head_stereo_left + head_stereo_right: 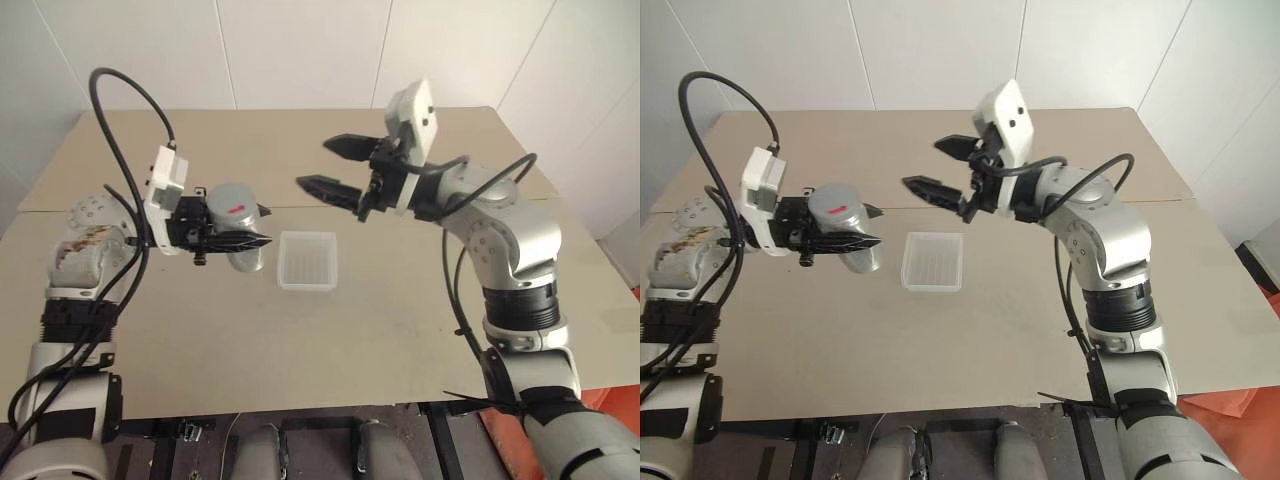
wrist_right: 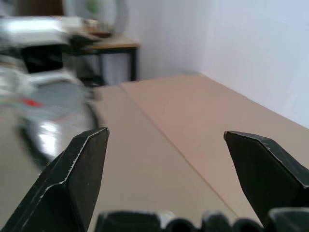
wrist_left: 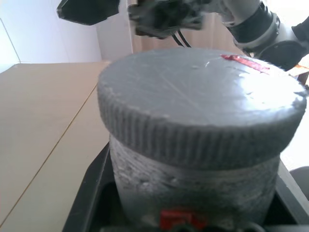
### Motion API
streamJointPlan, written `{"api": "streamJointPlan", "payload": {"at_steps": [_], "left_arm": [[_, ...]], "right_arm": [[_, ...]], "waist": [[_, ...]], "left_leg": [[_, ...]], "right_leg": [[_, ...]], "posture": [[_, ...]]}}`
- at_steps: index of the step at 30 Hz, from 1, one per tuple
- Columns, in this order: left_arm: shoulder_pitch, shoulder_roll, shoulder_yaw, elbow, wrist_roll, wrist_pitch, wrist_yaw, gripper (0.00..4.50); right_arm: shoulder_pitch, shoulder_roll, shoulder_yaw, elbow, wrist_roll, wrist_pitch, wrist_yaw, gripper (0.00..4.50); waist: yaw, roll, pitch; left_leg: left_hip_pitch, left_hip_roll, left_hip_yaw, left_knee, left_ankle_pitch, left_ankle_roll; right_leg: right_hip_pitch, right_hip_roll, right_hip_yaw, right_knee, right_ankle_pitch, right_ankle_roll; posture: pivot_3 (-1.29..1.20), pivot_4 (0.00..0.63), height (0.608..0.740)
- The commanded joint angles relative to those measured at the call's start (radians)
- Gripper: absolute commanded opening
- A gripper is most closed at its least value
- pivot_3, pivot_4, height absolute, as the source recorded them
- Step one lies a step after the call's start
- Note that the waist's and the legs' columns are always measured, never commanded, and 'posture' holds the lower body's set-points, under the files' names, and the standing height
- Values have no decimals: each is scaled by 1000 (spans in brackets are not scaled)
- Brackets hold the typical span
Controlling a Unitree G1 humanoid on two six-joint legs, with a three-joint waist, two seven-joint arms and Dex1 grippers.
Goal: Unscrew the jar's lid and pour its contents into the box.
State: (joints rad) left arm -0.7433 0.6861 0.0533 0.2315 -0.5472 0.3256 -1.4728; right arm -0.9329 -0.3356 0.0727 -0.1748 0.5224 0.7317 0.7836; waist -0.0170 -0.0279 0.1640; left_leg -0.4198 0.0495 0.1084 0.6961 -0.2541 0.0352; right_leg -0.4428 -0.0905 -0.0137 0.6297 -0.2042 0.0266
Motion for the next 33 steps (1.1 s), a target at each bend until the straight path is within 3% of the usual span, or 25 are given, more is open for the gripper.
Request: {"api": "streamJointPlan", "payload": {"at_steps": [1,7,16,33], "left_arm": [[-47,-25,-3,15,12,-25,11,1983],[-72,-52,-11,34,21,-38,2,1983],[-60,-53,-6,5,18,-31,-1,1983],[-15,24,34,-17,6,-24,-5,1983]], "right_arm": [[-47,41,25,-74,47,27,-10,4463],[-93,104,123,6,-34,-17,-30,4463],[-155,158,140,164,-97,-89,2,4463],[-65,-65,0,178,-88,-99,57,4463]], "waist": [[2,0,0],[2,0,0],[3,0,0],[5,0,0]], "left_leg": [[0,0,0,0,0,0],[0,0,0,1,0,0],[0,0,0,1,0,0],[-1,-1,0,1,0,0]], "right_leg": [[0,0,0,0,0,0],[0,0,0,0,0,0],[0,0,0,0,0,0],[0,-1,0,-1,0,0]], "posture": [[0,150,740],[0,150,740],[0,150,740],[0,150,740]]}}
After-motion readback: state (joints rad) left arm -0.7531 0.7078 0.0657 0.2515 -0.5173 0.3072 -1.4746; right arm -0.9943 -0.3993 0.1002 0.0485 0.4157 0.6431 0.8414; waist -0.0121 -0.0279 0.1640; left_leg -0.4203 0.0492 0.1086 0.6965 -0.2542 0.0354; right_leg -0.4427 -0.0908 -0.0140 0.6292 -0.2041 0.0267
